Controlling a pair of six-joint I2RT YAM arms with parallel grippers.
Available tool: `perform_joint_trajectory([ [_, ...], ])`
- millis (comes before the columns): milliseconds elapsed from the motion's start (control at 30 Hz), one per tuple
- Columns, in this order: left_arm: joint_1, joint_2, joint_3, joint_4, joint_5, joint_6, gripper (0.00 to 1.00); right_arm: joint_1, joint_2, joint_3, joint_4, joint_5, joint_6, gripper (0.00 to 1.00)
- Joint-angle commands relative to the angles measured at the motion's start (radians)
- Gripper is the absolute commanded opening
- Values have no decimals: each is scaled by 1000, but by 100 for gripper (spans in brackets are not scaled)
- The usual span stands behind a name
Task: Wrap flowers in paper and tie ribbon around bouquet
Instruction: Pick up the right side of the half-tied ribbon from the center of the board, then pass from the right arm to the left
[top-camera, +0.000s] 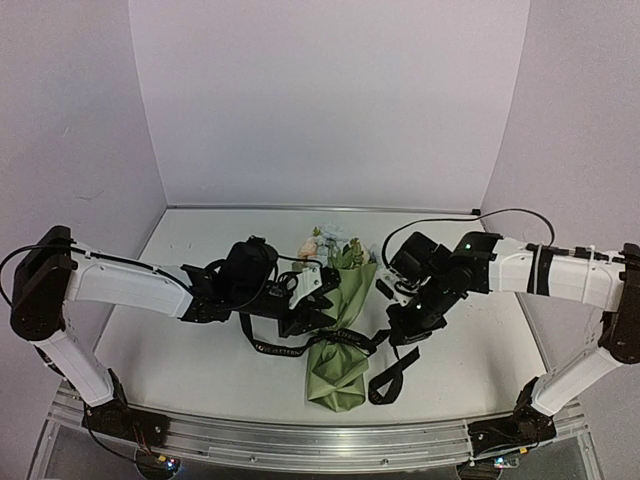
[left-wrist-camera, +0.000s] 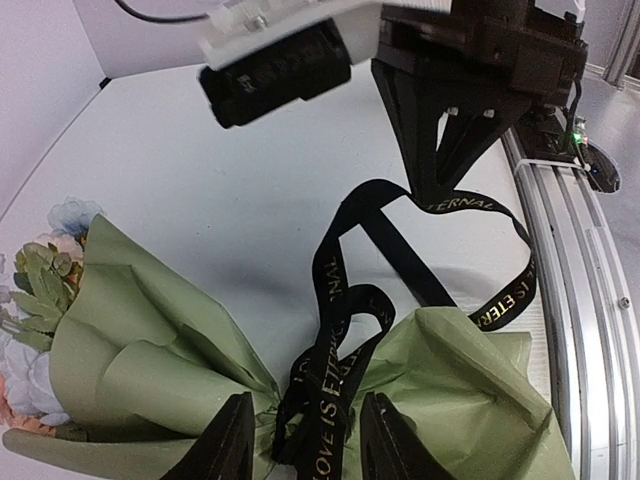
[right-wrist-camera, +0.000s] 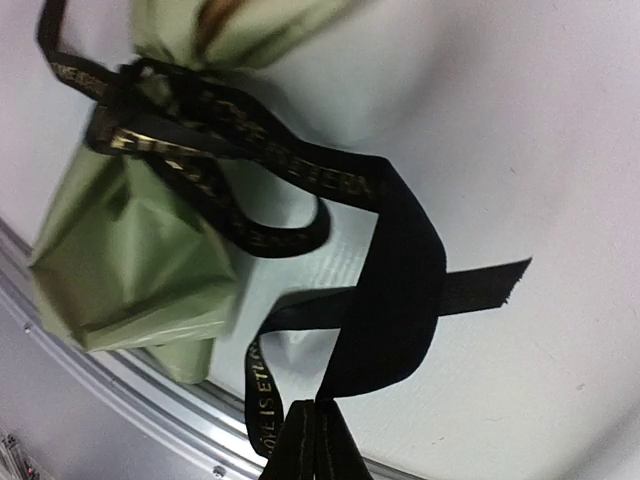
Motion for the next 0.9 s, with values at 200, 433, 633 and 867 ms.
perform_joint_trajectory([
  [200,-3,78,47,144,102,29,39,2,66,221,-92,-233,-65,0],
  [433,-6,126,73,176,146,26,40,-2,109,299,-118,-339,-52,0],
  [633,-20,155,90,201,173,34,41,-46,124,321,-125,-440,-25,0],
  [867,-35,219,126,266,173,35,41,-77,135,343,-155,-551,-10,0],
])
